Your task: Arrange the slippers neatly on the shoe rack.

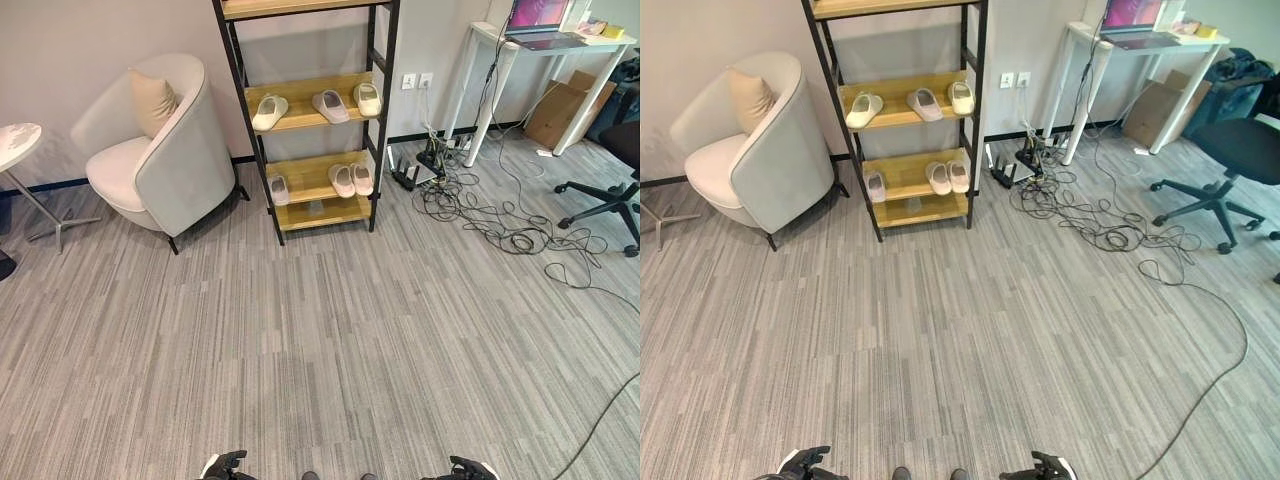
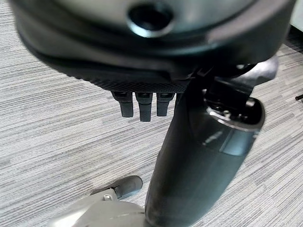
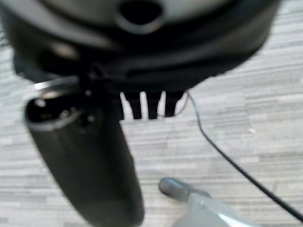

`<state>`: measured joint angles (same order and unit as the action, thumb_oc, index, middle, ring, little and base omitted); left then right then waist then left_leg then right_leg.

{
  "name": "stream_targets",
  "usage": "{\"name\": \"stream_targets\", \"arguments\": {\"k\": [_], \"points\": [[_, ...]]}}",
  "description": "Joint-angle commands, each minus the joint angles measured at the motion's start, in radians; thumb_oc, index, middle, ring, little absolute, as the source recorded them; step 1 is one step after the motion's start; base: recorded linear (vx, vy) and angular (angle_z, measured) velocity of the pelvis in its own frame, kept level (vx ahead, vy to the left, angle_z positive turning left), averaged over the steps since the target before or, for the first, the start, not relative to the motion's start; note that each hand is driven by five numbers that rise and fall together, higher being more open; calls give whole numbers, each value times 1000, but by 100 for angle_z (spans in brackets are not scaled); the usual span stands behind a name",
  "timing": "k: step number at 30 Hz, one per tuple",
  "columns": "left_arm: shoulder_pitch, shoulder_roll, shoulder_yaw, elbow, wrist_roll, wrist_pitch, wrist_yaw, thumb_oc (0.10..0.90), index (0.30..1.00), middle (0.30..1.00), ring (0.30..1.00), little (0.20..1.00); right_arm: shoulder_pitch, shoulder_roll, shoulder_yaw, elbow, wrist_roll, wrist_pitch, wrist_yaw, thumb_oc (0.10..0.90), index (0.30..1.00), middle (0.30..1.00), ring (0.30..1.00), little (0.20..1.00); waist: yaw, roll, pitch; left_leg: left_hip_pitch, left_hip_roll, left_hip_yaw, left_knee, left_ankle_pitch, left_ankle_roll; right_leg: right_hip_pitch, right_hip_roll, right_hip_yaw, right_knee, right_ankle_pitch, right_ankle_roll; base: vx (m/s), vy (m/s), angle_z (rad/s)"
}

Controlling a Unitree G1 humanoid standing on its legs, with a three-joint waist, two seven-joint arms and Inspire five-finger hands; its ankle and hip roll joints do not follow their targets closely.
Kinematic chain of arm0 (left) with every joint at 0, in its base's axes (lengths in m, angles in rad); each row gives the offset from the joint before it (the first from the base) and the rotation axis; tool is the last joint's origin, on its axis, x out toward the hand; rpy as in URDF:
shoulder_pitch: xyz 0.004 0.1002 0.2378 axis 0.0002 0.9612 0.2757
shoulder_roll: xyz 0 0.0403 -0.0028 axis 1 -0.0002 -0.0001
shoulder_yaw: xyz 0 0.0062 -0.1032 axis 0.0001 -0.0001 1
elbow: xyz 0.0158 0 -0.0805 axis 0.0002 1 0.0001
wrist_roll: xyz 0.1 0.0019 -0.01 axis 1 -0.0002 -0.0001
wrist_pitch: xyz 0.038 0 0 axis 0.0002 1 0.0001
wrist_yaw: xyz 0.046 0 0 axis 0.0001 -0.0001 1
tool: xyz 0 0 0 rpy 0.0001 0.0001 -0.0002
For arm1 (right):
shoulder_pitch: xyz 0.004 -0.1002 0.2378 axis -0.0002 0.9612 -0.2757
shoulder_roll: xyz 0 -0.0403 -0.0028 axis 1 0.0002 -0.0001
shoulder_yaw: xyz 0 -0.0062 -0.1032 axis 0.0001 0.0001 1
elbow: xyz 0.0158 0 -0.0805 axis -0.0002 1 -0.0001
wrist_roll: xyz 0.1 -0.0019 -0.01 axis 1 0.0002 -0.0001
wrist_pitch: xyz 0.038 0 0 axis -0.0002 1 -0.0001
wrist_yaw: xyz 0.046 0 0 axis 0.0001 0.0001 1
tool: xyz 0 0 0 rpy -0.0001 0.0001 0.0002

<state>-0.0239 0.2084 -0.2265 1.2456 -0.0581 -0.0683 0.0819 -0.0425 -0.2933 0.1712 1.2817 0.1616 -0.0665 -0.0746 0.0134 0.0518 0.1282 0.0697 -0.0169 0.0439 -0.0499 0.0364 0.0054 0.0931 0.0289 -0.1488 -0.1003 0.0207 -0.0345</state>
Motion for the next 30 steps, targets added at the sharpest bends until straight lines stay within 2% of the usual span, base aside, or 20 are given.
{"name": "stream_targets", "arguments": {"k": [1,3,5,9,10,11,12,14,15,17,18,21,23,24,25,26,27,28,29,30], "points": [[-88,-1,-15,37,-12,-24,16,800,900,900,900,900,-39,-11,37,6,-9,-23,-32,800,900,900,900,900,0,-50,17,-41,74,-66,129,-62,-81,32,-44,18,13,-83,85,-25,-115,2],[-92,0,-23,32,-9,-24,17,800,900,900,900,900,-37,-11,39,6,-7,-23,-36,800,900,900,900,900,4,-56,32,-72,77,-71,208,-52,-90,37,-35,25,13,-85,74,-10,-109,-5],[-101,-3,-34,28,-6,-23,21,800,900,900,900,900,-37,-11,40,5,1,-23,-38,800,900,900,900,900,9,-64,57,-145,83,-85,336,3,-97,50,-29,27,13,-84,59,24,-100,-15],[-101,-4,-42,29,-1,-22,26,800,900,900,900,900,-31,-9,39,0,10,-22,-44,800,900,900,900,900,6,-73,67,-202,75,-84,406,18,-89,58,-28,23,13,-91,50,65,-50,-3],[-102,-5,-44,28,-1,-22,31,800,900,900,900,900,-30,-8,41,0,12,-21,-44,800,900,900,900,900,8,-76,69,-218,57,-83,393,2,-82,60,-30,24,13,-92,51,145,1,-2],[-101,-7,-44,32,1,-21,33,800,900,900,900,900,-29,-8,41,0,12,-20,-45,800,900,900,900,900,13,-86,64,-242,26,-74,337,-44,-68,63,-32,28,13,-101,59,148,1,4],[-101,-7,-44,32,1,-21,33,800,900,900,900,900,-29,-8,41,0,12,-20,-45,800,900,900,900,900,14,-87,65,-240,25,-73,336,-45,-68,65,-33,28,13,-102,60,189,19,7],[-100,-7,-45,34,1,-19,32,800,900,900,900,900,-30,-9,42,0,11,-20,-46,800,900,900,900,900,17,-88,64,-249,17,-65,290,-40,-65,70,-30,32,13,-109,64,141,34,10],[-99,-5,-42,34,1,-21,33,800,900,900,900,900,-33,-9,42,-3,12,-19,-49,800,900,900,900,900,28,-79,59,-284,10,-54,201,-2,-64,78,-12,42,13,-122,70,201,46,8],[-94,1,-36,30,-7,-26,32,800,900,900,900,900,-37,-3,49,-9,15,-19,-52,800,900,900,900,900,49,-81,64,-315,-8,-48,156,45,-64,102,-4,71,13,-134,73,307,66,-4],[-84,7,-23,34,-9,-26,34,800,900,900,900,900,-42,6,57,-14,8,-20,-54,800,900,900,900,900,68,-93,52,-317,-28,-72,166,38,-56,120,-4,96,13,-145,72,258,64,-39],[-77,10,-18,39,-7,-26,32,800,900,900,900,900,-41,10,60,-17,3,-20,-52,800,900,900,900,900,75,-99,47,-313,-37,-77,174,28,-47,128,-7,106,24,-153,71,226,85,-87],[-65,20,1,53,0,-21,37,800,900,900,900,900,-46,21,69,-20,-18,-19,-44,800,900,900,900,900,103,-119,28,-285,-47,-75,181,-7,-12,110,-29,119,133,-159,95,326,155,-45],[-67,23,4,53,0,-19,36,800,900,900,900,900,-52,23,70,-22,-24,-18,-40,800,900,900,900,900,107,-120,26,-269,-45,-71,174,-20,-4,83,-36,112,197,-151,116,257,138,-51],[-66,25,4,54,4,-19,34,800,900,900,900,900,-54,22,70,-22,-31,-16,-34,800,900,900,900,900,110,-122,26,-248,-49,-65,168,-32,10,40,-52,98,279,-105,155,286,181,-58],[-69,34,5,42,-2,-16,33,800,900,900,900,900,-64,18,70,-34,-40,-14,-25,800,900,900,900,900,93,-113,43,-189,-52,-72,148,-58,40,-64,-78,93,486,38,223,217,144,-41],[-69,34,5,42,-2,-16,33,800,900,900,900,900,-65,18,70,-34,-40,-14,-25,800,900,900,900,900,94,-112,40,-192,-50,-71,147,-56,40,-68,-77,94,485,40,223,284,202,-24],[-76,40,1,33,-6,-15,34,800,900,900,900,900,-73,11,61,-49,-39,-15,-25,800,900,900,900,900,71,-78,53,-151,-33,-87,133,-74,56,-146,-83,66,620,85,241,253,158,3],[-76,41,-1,30,-6,-15,35,800,900,900,900,900,-73,10,60,-55,-39,-15,-26,800,900,900,900,900,61,-63,58,-122,-27,-91,125,-87,61,-187,-101,38,665,71,226,384,203,16],[-77,43,-2,28,-8,-17,36,800,900,900,900,900,-74,8,59,-61,-41,-16,-27,800,900,900,900,900,56,-50,56,-90,-20,-96,112,-105,63,-228,-128,1,647,56,207,343,107,29]]}}
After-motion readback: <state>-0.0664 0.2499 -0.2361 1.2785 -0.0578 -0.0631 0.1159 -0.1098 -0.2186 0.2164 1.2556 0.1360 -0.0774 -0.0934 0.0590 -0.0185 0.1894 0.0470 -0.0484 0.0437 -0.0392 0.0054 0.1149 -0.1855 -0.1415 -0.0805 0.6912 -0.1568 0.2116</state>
